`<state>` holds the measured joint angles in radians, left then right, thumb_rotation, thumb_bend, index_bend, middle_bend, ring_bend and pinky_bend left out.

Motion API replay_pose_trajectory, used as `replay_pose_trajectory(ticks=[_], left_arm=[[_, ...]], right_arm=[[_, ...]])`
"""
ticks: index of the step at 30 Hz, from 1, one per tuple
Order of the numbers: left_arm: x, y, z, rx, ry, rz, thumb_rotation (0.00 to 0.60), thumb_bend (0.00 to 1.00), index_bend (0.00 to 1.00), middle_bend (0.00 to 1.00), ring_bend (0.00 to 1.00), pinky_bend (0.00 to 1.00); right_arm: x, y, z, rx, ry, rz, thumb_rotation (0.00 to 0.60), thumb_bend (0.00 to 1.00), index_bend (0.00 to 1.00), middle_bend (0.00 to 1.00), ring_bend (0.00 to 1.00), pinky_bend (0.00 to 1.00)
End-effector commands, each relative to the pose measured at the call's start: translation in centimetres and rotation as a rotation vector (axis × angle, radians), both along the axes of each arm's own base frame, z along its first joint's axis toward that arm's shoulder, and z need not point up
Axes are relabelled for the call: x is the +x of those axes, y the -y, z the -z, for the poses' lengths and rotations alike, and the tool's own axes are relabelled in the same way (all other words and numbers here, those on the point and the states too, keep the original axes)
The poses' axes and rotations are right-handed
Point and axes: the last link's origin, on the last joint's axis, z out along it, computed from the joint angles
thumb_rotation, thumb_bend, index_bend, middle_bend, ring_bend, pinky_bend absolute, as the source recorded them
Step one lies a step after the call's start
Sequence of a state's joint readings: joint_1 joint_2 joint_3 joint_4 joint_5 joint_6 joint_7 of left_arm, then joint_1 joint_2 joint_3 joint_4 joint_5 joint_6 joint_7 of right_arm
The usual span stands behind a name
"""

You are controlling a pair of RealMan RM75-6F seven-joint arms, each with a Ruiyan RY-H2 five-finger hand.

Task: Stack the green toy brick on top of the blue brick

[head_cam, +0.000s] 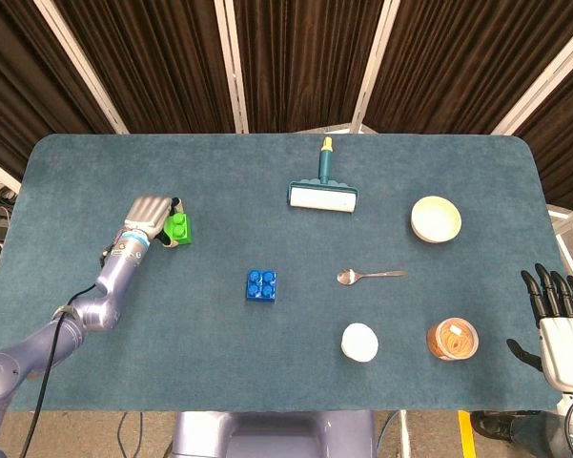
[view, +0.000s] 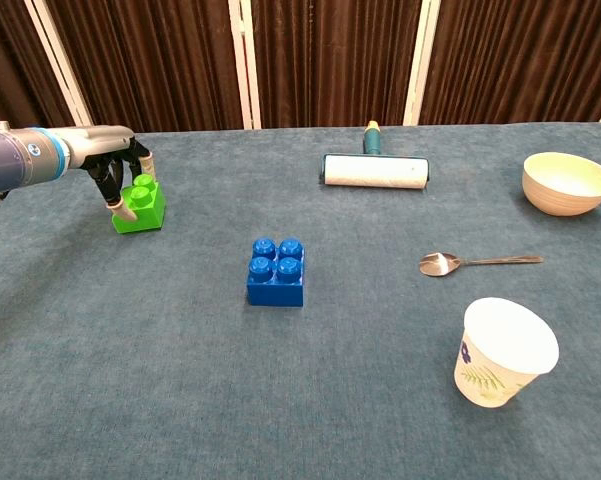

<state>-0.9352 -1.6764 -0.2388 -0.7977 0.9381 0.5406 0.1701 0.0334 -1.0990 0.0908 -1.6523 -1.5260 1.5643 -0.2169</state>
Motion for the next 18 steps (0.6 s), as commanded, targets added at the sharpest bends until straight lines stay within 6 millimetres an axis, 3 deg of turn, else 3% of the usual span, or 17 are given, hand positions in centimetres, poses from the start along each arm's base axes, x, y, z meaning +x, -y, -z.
replay_pose_trajectory(ticks=[1,5,9,15,18], left_arm=[[1.5,0.6,-1.3,0.007,0.058,0.039,0.6,0.18,0.43,0.51,0.44,0.45],[4.0,2.2,-2.9,0.003,0.13,0.104,0.6,0.18,0.43,0.51,0.44,0.44],[7.1,5.2,-3.9,-0.031,0.159,0.195,0.6,0.18,0.43,0.51,0.44,0.44],[11.4,9.2,-3.2,-0.104,0.174,0.279,0.6,0.18,0.43,0.51,0.44,0.44],[13.5,10.7,-1.8,-0.147,0.176,0.311,0.6,0.18,0.43,0.51,0.44,0.44]], right_arm=[[0.0,0.0,0.0,0.001,0.003,-0.001,0.6,0.0,0.0,0.0,0.0,0.0],[0.2,-0.1,-0.1,0.001,0.009,-0.008,0.6,0.0,0.0,0.0,0.0,0.0],[0.4,-0.2,-0.1,0.006,0.015,-0.017,0.6,0.0,0.0,0.0,0.0,0.0],[0.6,-0.3,-0.2,0.01,0.031,-0.028,0.6,0.0,0.0,0.0,0.0,0.0],[0.6,-0.3,-0.4,0.006,0.039,-0.03,0.6,0.0,0.0,0.0,0.0,0.0]])
